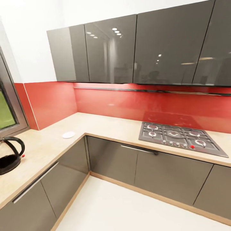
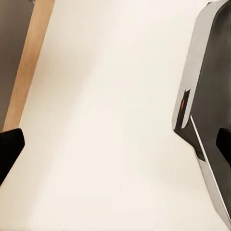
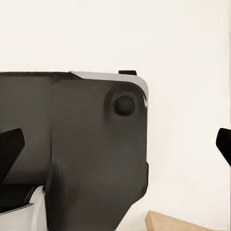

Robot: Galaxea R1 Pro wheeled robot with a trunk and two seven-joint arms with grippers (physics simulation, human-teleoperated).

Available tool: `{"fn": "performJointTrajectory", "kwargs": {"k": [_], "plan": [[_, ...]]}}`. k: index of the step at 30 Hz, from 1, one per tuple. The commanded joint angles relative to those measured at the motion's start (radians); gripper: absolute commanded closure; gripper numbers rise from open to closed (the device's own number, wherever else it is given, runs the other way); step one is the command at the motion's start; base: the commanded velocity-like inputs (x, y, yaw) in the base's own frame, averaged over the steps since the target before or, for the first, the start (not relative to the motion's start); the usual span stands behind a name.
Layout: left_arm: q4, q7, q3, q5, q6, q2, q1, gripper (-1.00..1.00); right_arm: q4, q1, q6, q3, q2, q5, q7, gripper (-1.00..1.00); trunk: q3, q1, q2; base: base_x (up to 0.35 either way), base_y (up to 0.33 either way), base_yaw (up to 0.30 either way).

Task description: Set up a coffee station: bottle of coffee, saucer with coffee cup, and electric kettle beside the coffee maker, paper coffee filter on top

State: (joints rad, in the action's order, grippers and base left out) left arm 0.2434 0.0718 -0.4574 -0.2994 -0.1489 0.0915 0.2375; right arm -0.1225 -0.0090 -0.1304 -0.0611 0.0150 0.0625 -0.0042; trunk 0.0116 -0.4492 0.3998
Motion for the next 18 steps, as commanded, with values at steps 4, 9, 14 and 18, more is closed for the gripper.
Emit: {"fn": "performJointTrajectory", "kwargs": {"k": [4, 9, 14, 18], "plan": [[0.001, 0.002, -0.006, -0.011, -0.003, 0.000, 0.000, -1.00, 0.001, 0.000, -0.003, -0.006, 0.000, 0.007, 0.000, -1.00, 0.000, -0.001, 0.000, 0.283, -0.209, 0.279], [0.001, 0.002, -0.006, -0.011, -0.003, 0.001, 0.000, -1.00, 0.001, 0.000, -0.004, -0.006, 0.000, 0.007, 0.000, -1.00, 0.000, -0.001, 0.000, 0.283, -0.209, 0.279], [0.001, 0.002, -0.006, -0.011, -0.004, 0.000, 0.000, -1.00, 0.001, 0.000, -0.004, -0.006, 0.000, 0.007, 0.000, -1.00, 0.000, -0.001, 0.000, 0.277, -0.209, 0.279], [0.002, 0.002, -0.006, -0.008, -0.004, 0.000, 0.000, -1.00, 0.001, 0.000, -0.004, -0.006, 0.000, 0.007, 0.000, -1.00, 0.000, -0.001, 0.000, 0.166, -0.236, 0.279]]}}
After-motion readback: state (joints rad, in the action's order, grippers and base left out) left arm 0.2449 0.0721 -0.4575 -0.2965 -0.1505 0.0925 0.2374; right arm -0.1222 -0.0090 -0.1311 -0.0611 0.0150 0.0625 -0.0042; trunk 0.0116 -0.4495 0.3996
